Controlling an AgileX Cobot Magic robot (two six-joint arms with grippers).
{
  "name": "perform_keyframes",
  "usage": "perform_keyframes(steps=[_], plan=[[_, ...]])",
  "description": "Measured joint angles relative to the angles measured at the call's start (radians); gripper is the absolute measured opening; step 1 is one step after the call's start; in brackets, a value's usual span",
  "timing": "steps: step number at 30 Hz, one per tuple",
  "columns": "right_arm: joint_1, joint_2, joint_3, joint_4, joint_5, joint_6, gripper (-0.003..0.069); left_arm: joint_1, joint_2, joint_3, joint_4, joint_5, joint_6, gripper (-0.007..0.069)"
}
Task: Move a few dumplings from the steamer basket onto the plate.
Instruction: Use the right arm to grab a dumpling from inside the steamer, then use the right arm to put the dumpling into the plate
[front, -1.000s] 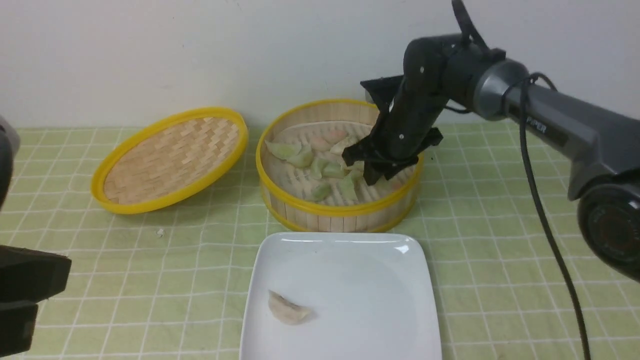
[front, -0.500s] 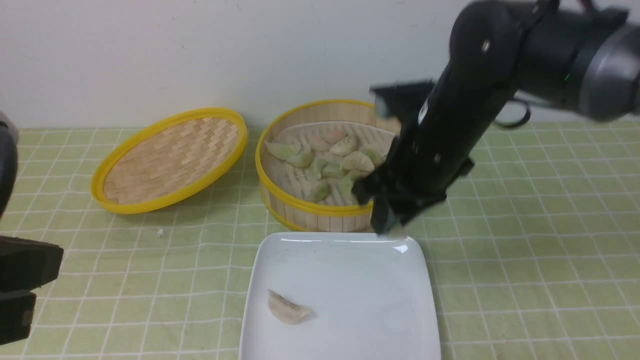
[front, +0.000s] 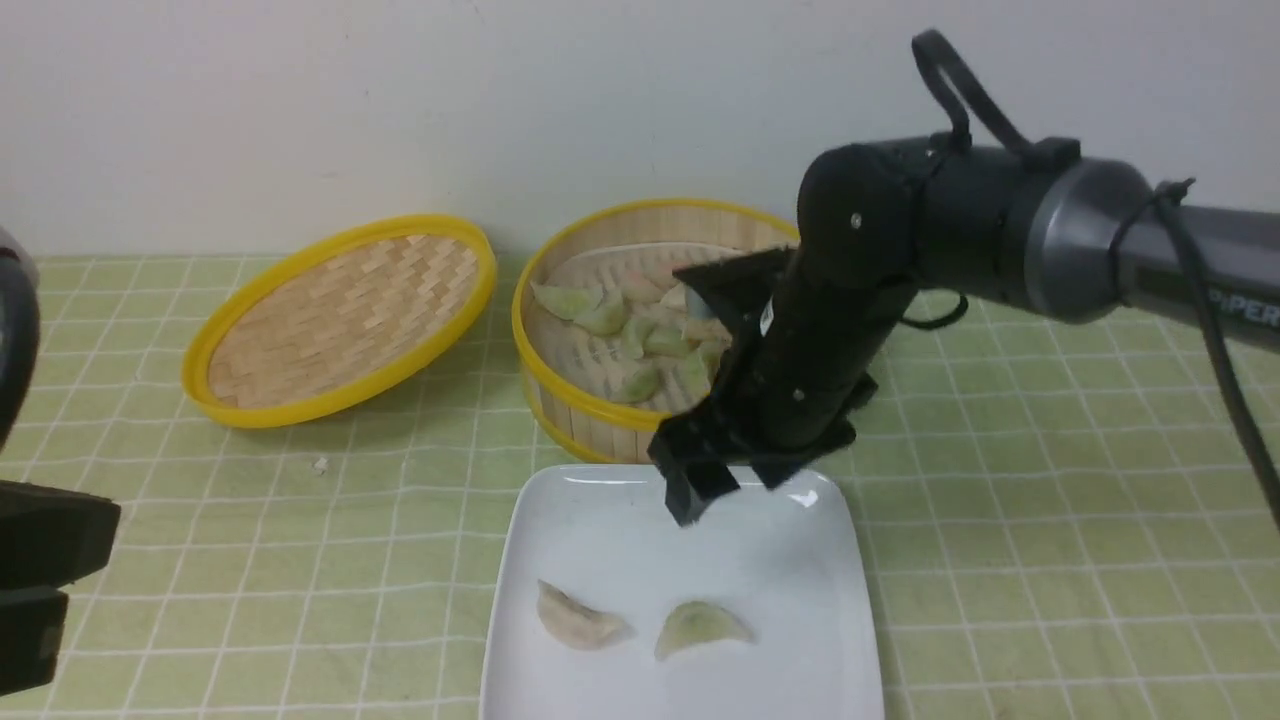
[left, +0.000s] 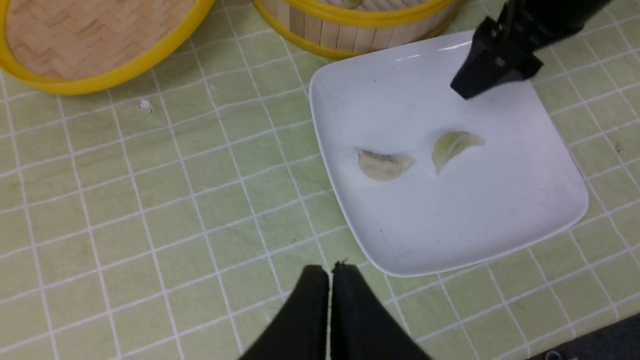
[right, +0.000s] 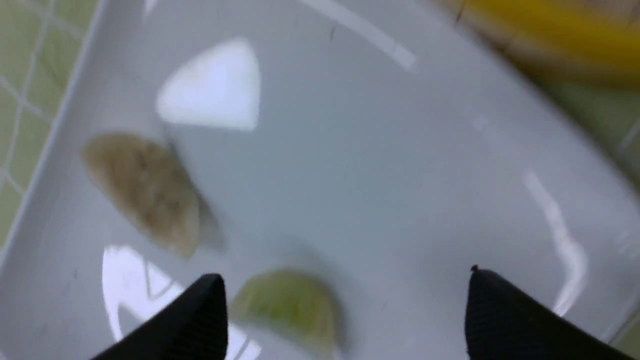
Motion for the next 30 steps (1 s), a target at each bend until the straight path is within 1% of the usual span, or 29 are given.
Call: perform_keyframes(steps=[2, 3, 4, 5, 6, 7, 12, 15, 17, 18, 20, 21, 22, 23, 24, 25, 28, 30], plan=[[-0.019, 0.014, -0.064, -0.033, -0.051, 0.040, 0.0620, 0.000, 0.000, 0.000, 0.000, 0.011, -0.001, -0.0006], [-0.021, 0.016, -0.072, -0.036, -0.056, 0.043, 0.0620, 0.000, 0.000, 0.000, 0.000, 0.012, -0.001, -0.0006], [-0.042, 0.042, -0.127, -0.050, -0.086, 0.070, 0.0622, 0.000, 0.000, 0.000, 0.000, 0.018, -0.001, -0.0006], [-0.062, 0.079, -0.184, -0.056, -0.106, 0.082, 0.0618, 0.000, 0.000, 0.000, 0.000, 0.018, -0.001, -0.0006], [-0.065, 0.085, -0.192, -0.058, -0.108, 0.085, 0.0617, 0.000, 0.000, 0.000, 0.000, 0.019, -0.001, -0.0006], [-0.086, 0.149, -0.268, -0.064, -0.114, 0.090, 0.0603, 0.000, 0.000, 0.000, 0.000, 0.020, -0.001, -0.0006], [-0.098, 0.318, -0.436, -0.066, -0.086, 0.090, 0.0566, 0.000, 0.000, 0.000, 0.000, 0.040, -0.002, -0.0006], [-0.097, 0.425, -0.535, -0.066, -0.040, 0.090, 0.0557, 0.000, 0.000, 0.000, 0.000, 0.052, -0.002, -0.0006], [-0.097, 0.453, -0.561, -0.066, -0.027, 0.090, 0.0552, 0.000, 0.000, 0.000, 0.000, 0.053, -0.002, -0.0006], [-0.097, 0.486, -0.596, -0.071, -0.006, 0.090, 0.0533, 0.000, 0.000, 0.000, 0.000, 0.055, -0.002, -0.0006], [-0.097, 0.507, -0.648, -0.062, 0.027, 0.092, 0.0454, 0.000, 0.000, 0.000, 0.000, 0.059, -0.002, -0.0006], [-0.097, 0.518, -0.664, -0.061, 0.044, 0.092, 0.0389, 0.000, 0.000, 0.000, 0.000, 0.060, -0.002, -0.0006], [-0.097, 0.524, -0.682, -0.068, 0.058, 0.091, 0.0309, 0.000, 0.000, 0.000, 0.000, 0.060, -0.002, -0.0006], [-0.098, 0.528, -0.698, -0.067, 0.080, 0.091, 0.0253, 0.000, 0.000, 0.000, 0.000, 0.060, -0.002, -0.0006], [-0.098, 0.533, -0.720, -0.068, 0.115, 0.091, 0.0149, 0.000, 0.000, 0.000, 0.000, 0.060, -0.002, -0.0006], [-0.098, 0.536, -0.746, -0.069, 0.145, 0.091, 0.0125, 0.000, 0.000, 0.000, 0.000, 0.062, -0.002, -0.0006], [-0.098, 0.530, -0.815, -0.077, 0.171, 0.091, 0.0145, 0.000, 0.000, 0.000, 0.000, 0.064, -0.002, -0.0006], [-0.098, 0.493, -0.835, -0.080, 0.174, 0.091, 0.0145, 0.000, 0.000, 0.000, 0.000, 0.065, -0.002, -0.0006]])
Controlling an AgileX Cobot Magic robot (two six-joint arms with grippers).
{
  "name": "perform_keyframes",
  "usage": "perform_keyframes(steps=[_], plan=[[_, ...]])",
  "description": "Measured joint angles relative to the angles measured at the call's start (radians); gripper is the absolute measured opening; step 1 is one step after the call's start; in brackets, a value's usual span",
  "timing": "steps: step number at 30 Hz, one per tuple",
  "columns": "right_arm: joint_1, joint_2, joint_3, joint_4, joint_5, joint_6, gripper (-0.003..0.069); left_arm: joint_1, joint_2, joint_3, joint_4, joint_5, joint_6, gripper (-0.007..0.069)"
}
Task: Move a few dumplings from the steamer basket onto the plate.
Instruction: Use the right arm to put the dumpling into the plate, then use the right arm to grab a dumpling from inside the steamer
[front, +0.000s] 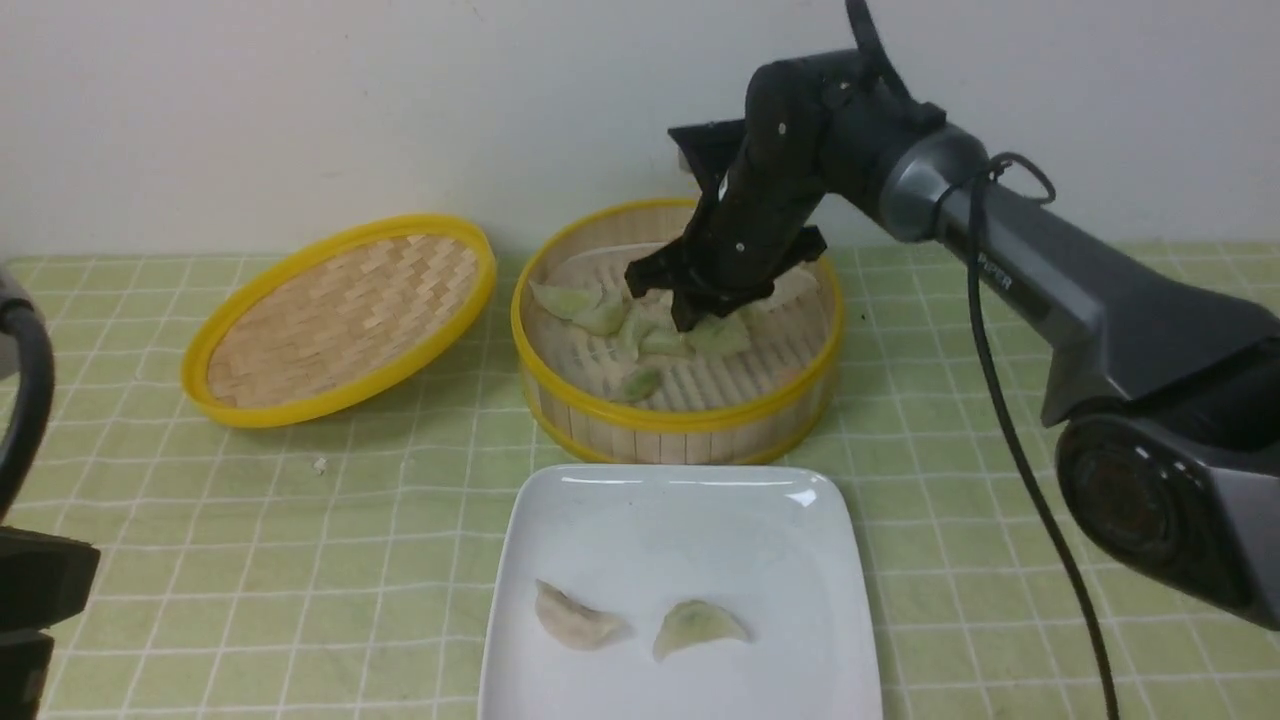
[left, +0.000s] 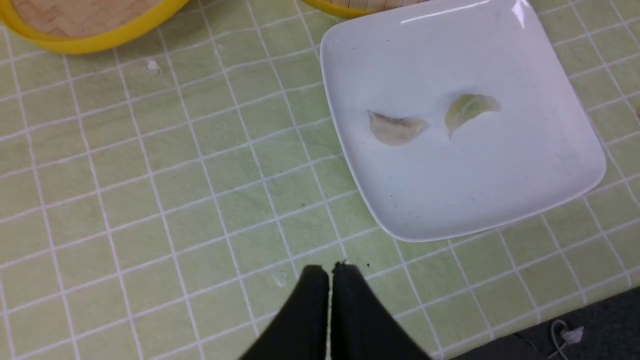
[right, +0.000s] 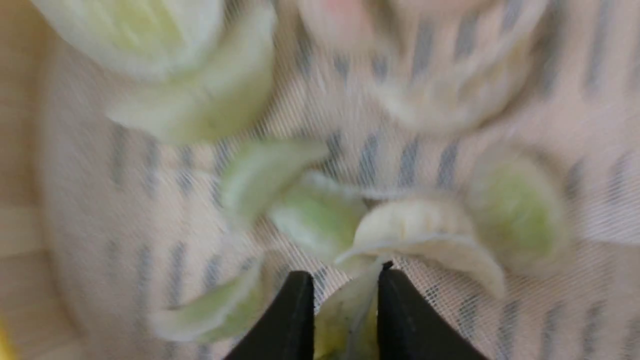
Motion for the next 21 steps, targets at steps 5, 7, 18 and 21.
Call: perform_keyframes(steps=[5, 7, 18, 21], plan=[[0.002, -0.206, 0.102, 0.068, 0.004, -0.029, 0.0145, 0.000, 0.000, 0.000, 0.000, 0.000, 0.000, -0.0006], [0.008, -0.301, 0.201, 0.080, 0.003, -0.044, 0.0145, 0.000, 0.000, 0.000, 0.000, 0.000, 0.000, -0.0006], [0.104, -0.678, 0.991, 0.101, -0.115, -0.081, 0.0145, 0.000, 0.000, 0.000, 0.000, 0.000, 0.000, -0.0006], [0.107, -0.629, 1.101, 0.099, -0.201, -0.081, 0.0148, 0.000, 0.000, 0.000, 0.000, 0.000, 0.000, -0.0006]])
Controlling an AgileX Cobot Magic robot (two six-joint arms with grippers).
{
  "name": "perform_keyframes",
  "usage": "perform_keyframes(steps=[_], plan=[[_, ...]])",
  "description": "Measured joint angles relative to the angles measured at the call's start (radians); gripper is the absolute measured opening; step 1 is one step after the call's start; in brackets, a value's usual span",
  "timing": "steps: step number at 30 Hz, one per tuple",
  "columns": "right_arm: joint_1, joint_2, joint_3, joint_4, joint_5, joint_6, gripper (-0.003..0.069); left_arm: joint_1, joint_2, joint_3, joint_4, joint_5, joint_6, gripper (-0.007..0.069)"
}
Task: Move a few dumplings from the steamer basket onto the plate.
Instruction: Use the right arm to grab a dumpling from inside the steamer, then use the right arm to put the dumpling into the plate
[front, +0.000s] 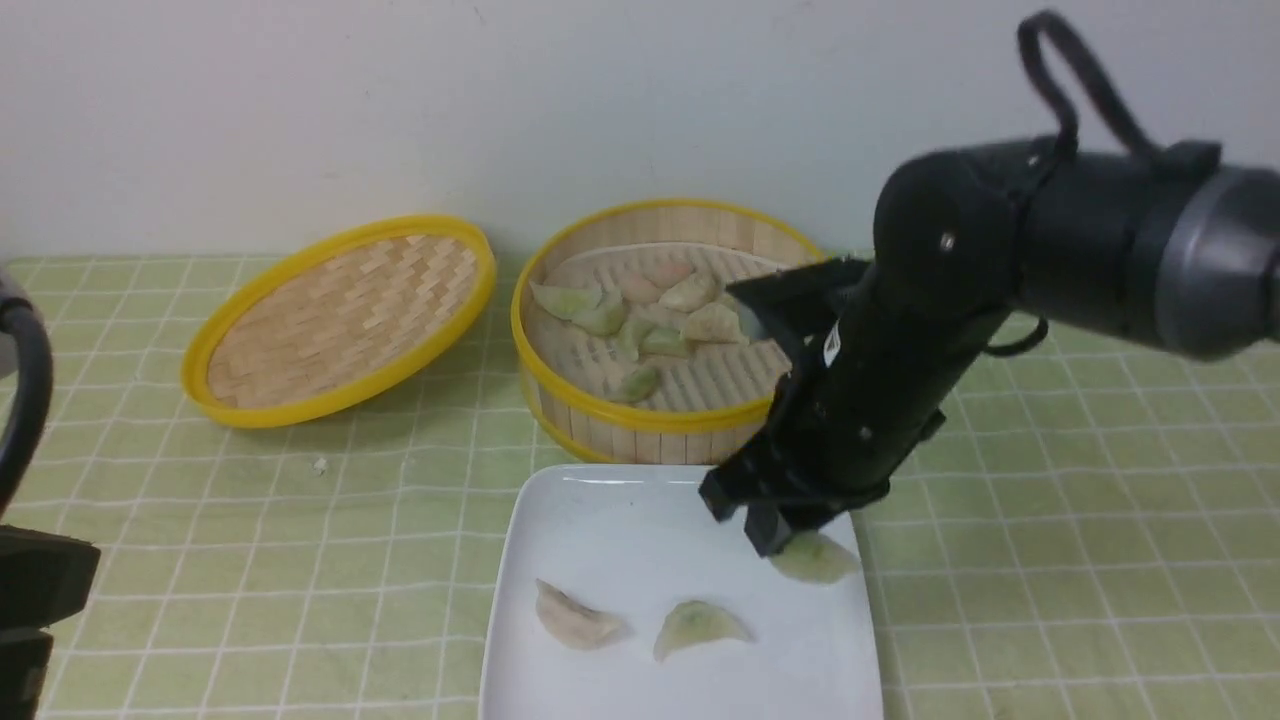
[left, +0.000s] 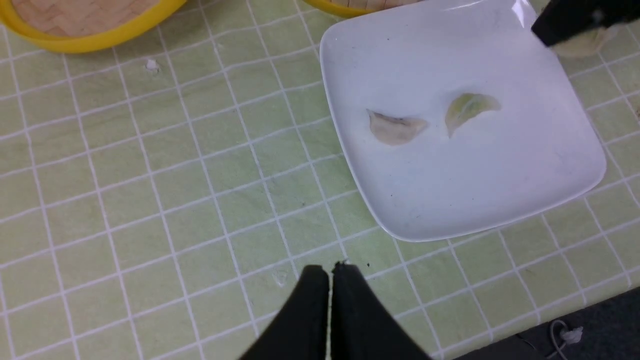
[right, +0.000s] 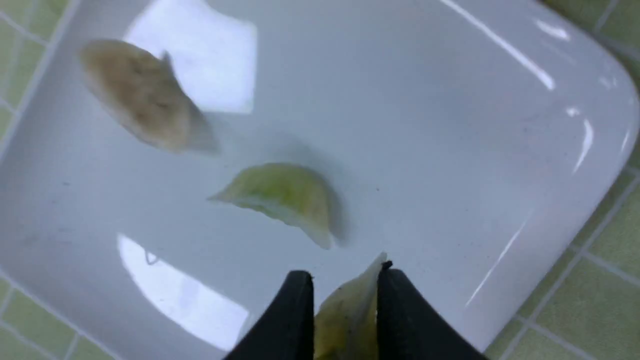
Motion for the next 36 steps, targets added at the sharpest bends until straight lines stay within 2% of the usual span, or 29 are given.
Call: perform_keyframes(steps=[4, 5, 9, 12, 14, 17, 22, 24, 27, 34, 36], plan=[[0.000, 0.047, 0.000, 0.008, -0.045, 0.000, 0.0221, 0.000, 0.000, 0.000, -0.001, 0.000, 0.000, -0.0006], [0.000, 0.054, -0.009, 0.010, -0.063, 0.007, 0.0292, 0.000, 0.000, 0.000, -0.001, -0.001, 0.000, -0.0006], [0.000, 0.057, -0.082, -0.015, -0.041, 0.023, 0.0459, 0.000, 0.000, 0.000, -0.001, -0.001, 0.000, -0.0006], [0.000, 0.048, -0.151, -0.052, 0.049, 0.026, 0.0489, 0.000, 0.000, 0.000, -0.001, -0.001, 0.000, -0.0006], [0.000, 0.001, -0.213, -0.103, 0.149, 0.026, 0.0454, 0.000, 0.000, 0.000, -0.001, -0.001, 0.000, -0.0006], [0.000, -0.099, -0.233, -0.156, 0.173, 0.041, 0.0350, 0.000, 0.000, 0.000, -0.001, -0.001, 0.000, -0.0006], [0.000, -0.365, -0.186, -0.194, 0.189, 0.099, 0.0137, 0.000, 0.000, 0.000, -0.001, -0.009, 0.000, -0.0006], [0.000, -0.549, -0.101, -0.197, 0.189, 0.121, 0.0032, 0.000, 0.000, 0.000, -0.001, -0.027, 0.000, -0.0006], [0.000, -0.730, 0.026, -0.208, 0.118, 0.130, -0.0003, 0.000, 0.000, 0.000, -0.001, -0.047, -0.001, -0.0006], [0.000, -1.313, 0.556, -0.235, -0.317, 0.133, -0.0014, 0.000, 0.000, 0.000, -0.001, -0.107, -0.001, -0.0006], [0.000, -1.448, 0.673, -0.245, -0.389, 0.133, -0.0015, 0.000, 0.000, 0.000, -0.001, -0.115, -0.001, -0.0006]])
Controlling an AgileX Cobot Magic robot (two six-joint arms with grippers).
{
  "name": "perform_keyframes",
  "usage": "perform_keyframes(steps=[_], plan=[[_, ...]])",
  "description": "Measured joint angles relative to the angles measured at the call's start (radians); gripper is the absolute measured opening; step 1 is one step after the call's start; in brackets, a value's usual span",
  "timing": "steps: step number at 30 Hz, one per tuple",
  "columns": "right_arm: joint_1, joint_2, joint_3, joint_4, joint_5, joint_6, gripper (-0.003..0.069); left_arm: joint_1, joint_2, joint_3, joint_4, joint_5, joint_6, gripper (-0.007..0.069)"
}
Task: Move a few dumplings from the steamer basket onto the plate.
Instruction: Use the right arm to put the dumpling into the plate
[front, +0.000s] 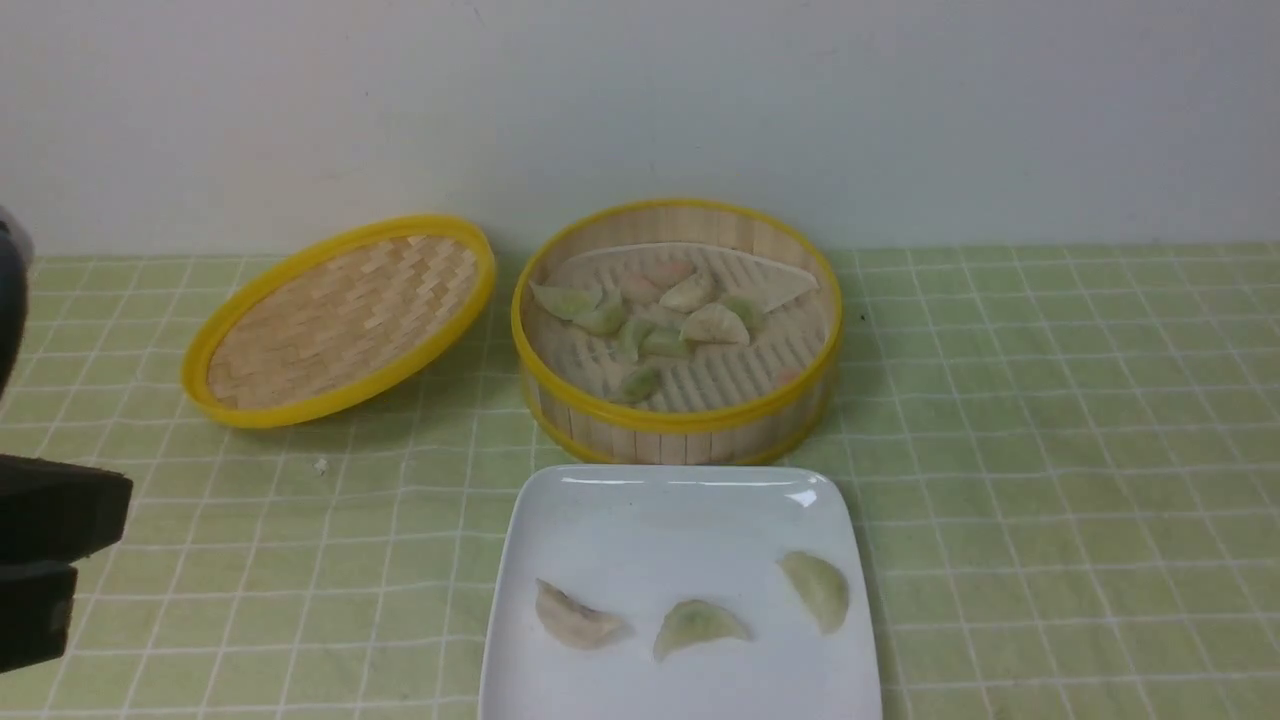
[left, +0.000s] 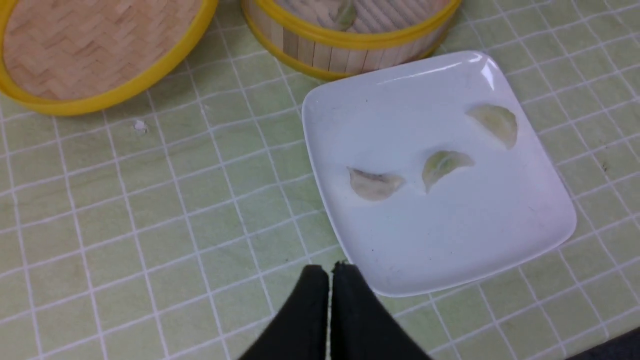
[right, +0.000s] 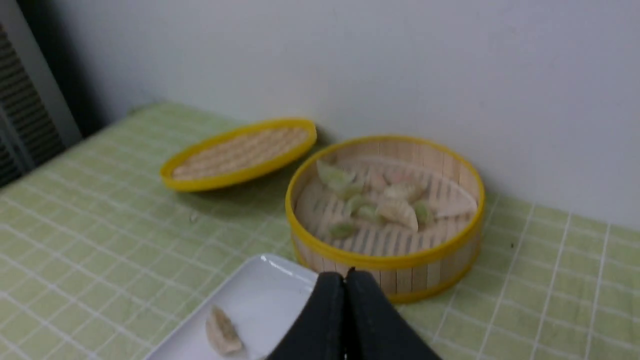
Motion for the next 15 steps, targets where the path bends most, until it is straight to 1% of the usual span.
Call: perform_keyframes(steps=[4, 6, 10, 14, 15], plan=[[0.000, -0.342, 0.239, -0.012, -0.103, 0.040, -0.0015, 0.000, 0.000, 0.000, 0.000, -0.031, 0.000, -0.0006], [0.000, -0.405, 0.288, -0.022, -0.111, 0.074, -0.0015, 0.000, 0.001, 0.001, 0.004, -0.046, 0.000, -0.0006], [0.000, -0.378, 0.315, -0.051, -0.091, 0.121, -0.0015, -0.001, -0.001, 0.023, -0.004, -0.086, 0.000, -0.0006], [0.000, -0.353, 0.315, -0.068, -0.120, 0.128, -0.0015, -0.001, -0.024, 0.056, -0.007, -0.096, 0.002, -0.0006], [0.000, -0.350, 0.315, -0.070, -0.140, 0.128, -0.0015, -0.001, -0.064, 0.089, -0.007, -0.105, 0.002, -0.0006]])
